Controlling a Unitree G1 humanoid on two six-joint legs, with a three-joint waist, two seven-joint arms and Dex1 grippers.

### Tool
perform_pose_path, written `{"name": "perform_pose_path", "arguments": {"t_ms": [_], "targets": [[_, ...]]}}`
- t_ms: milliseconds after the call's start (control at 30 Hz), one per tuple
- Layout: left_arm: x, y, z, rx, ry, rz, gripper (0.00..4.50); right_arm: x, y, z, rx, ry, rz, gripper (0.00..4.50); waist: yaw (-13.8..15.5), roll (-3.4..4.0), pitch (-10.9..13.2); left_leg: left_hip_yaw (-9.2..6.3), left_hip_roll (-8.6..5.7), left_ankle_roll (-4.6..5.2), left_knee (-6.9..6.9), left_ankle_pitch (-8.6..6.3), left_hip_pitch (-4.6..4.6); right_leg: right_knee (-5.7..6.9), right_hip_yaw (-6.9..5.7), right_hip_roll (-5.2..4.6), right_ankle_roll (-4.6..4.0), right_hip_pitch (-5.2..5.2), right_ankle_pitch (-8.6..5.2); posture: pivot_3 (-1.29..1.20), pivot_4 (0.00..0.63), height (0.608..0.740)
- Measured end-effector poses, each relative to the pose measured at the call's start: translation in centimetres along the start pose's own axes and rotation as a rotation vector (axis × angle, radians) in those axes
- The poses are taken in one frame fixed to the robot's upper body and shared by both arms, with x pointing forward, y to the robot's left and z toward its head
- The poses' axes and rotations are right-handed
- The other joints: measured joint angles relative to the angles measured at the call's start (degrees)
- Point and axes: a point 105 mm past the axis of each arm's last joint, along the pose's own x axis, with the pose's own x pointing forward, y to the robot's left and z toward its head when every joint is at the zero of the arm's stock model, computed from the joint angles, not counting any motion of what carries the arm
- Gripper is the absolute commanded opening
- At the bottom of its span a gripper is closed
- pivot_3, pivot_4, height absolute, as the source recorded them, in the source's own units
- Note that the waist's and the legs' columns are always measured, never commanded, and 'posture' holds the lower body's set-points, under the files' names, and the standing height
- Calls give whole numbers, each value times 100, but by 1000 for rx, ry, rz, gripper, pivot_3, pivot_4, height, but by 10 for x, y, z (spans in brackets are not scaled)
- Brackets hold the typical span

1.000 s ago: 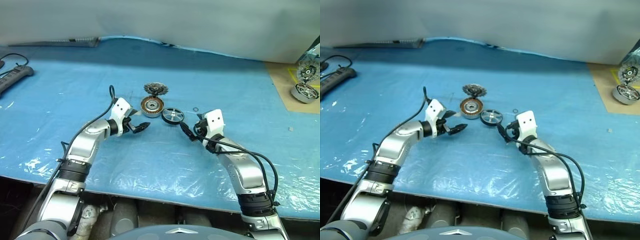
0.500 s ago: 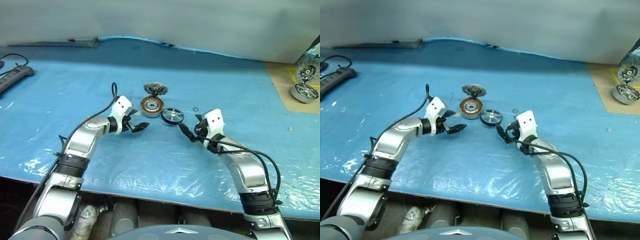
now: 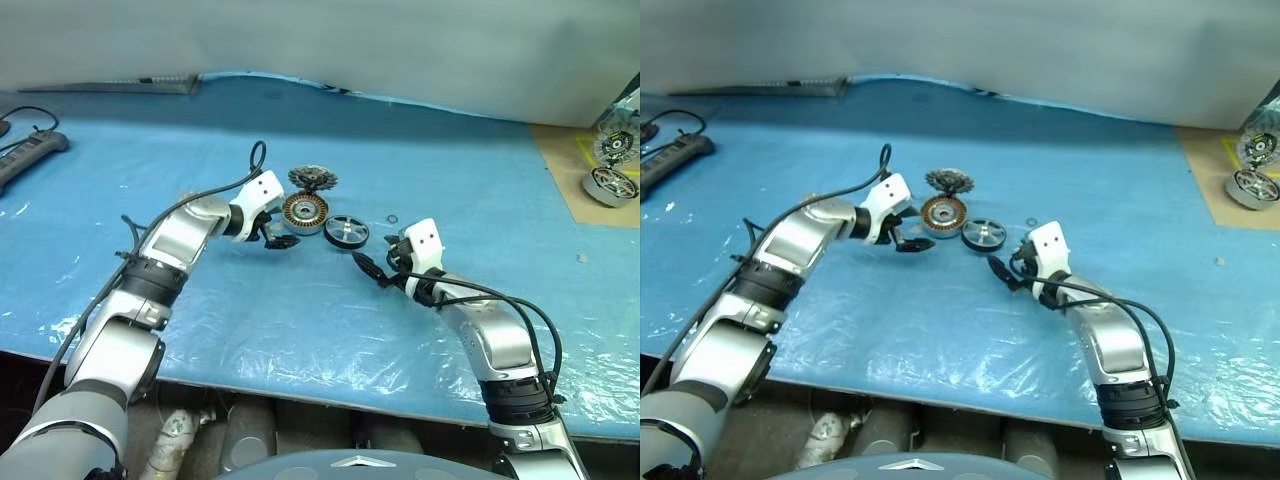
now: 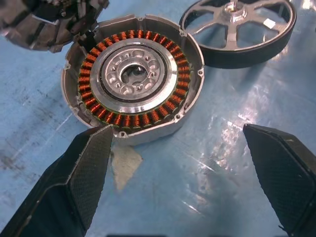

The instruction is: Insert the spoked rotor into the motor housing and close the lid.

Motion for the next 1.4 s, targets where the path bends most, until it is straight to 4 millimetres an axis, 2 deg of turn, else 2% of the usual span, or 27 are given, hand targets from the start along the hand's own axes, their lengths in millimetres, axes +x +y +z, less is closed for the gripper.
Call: {"name": "perform_pose_path", "arguments": {"t_ms": [200, 367, 567, 767, 1000, 1400], "targets": [[15, 5, 18, 126, 82, -80, 4500, -1, 6, 2, -3, -12, 72, 4469, 43, -1, 1, -1, 0, 1, 2, 1, -5, -1, -4, -1, 0, 1, 0, 0, 150, 740], [25, 7, 14, 205, 188, -111, 4500, -4, 4, 0, -15, 1, 82, 4469, 85, -3, 2, -2, 2, 1, 4, 0, -2, 2, -5, 0, 0, 4, 1, 0, 150, 740], [32, 6, 21, 293, 259, -150, 4500, -6, 7, 3, 19, -25, 119, 4469, 147, -3, 2, -3, 0, 3, 14, 1, 3, 2, -8, -7, -1, 17, 1, 0, 150, 740], [37, 9, 29, 299, 285, -137, 4500, -6, 7, 4, 22, -31, 127, 4469, 159, -8, 5, -4, 1, 7, 16, 3, -1, 4, -14, -9, -2, 16, 1, 0, 150, 740], [37, 9, 64, 362, 230, -126, 4500, -7, 6, 5, 21, -32, 128, 4469, 162, -27, 18, -5, 2, 9, 15, 3, -13, 1, -18, -9, -3, 5, 1, 0, 150, 740], [53, -2, 45, 437, 366, -162, 4500, -7, 7, 6, 32, -37, 138, 4469, 170, -31, 23, -6, 3, 11, 15, 3, -15, 1, -20, -12, -3, 6, 1, 0, 150, 740]]}}
